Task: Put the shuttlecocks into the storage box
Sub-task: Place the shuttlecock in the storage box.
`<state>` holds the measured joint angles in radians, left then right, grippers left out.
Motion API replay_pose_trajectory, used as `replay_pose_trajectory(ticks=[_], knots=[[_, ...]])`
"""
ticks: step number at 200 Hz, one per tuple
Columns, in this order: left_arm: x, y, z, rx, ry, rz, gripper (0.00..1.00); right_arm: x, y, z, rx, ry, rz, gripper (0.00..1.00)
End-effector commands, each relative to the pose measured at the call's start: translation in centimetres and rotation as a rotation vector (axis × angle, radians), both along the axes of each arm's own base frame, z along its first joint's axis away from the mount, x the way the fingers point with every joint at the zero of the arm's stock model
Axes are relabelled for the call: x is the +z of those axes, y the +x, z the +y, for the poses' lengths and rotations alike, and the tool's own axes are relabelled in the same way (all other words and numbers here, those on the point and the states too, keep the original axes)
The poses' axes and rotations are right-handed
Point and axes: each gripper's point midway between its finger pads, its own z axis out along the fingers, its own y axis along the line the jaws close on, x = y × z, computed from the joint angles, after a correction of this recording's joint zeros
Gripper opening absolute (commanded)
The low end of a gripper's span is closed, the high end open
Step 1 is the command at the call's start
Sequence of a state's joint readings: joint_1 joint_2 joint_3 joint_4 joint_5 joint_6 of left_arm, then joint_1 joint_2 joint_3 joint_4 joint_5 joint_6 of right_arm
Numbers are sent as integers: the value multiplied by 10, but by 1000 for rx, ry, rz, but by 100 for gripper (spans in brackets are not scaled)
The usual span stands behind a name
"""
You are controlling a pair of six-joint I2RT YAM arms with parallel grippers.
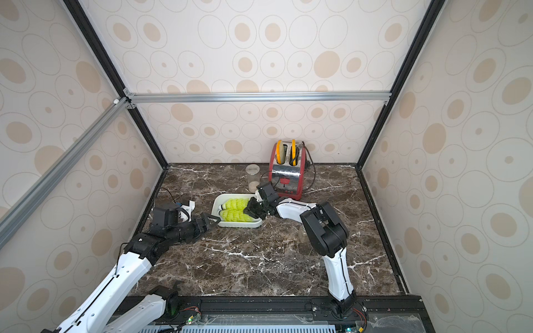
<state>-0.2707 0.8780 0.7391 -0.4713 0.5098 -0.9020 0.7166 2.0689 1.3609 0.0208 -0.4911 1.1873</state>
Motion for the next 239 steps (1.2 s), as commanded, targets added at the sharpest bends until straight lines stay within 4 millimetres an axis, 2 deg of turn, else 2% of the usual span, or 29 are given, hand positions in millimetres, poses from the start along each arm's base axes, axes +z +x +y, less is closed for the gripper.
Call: replay_pose_trajectory(ticks=[1, 122, 156, 169, 206, 239], knots=[[10, 5, -2, 1, -10, -27, 81, 17, 2, 0, 5, -8, -32, 18], [12, 7, -3, -2, -12, -33, 81, 28, -5, -24, 20, -88, -26, 21], [13, 7, -4, -3, -11, -35, 81, 21, -7, -26, 18, -90, -6, 10], [13, 8, -4, -3, -11, -33, 81, 17, -6, -26, 8, -79, 4, 0], [14, 8, -4, -6, -12, -37, 81, 8, -2, -21, -37, -11, 40, 0], [14, 7, -4, -8, -8, -35, 81, 9, 3, -17, -49, 22, 44, 0]])
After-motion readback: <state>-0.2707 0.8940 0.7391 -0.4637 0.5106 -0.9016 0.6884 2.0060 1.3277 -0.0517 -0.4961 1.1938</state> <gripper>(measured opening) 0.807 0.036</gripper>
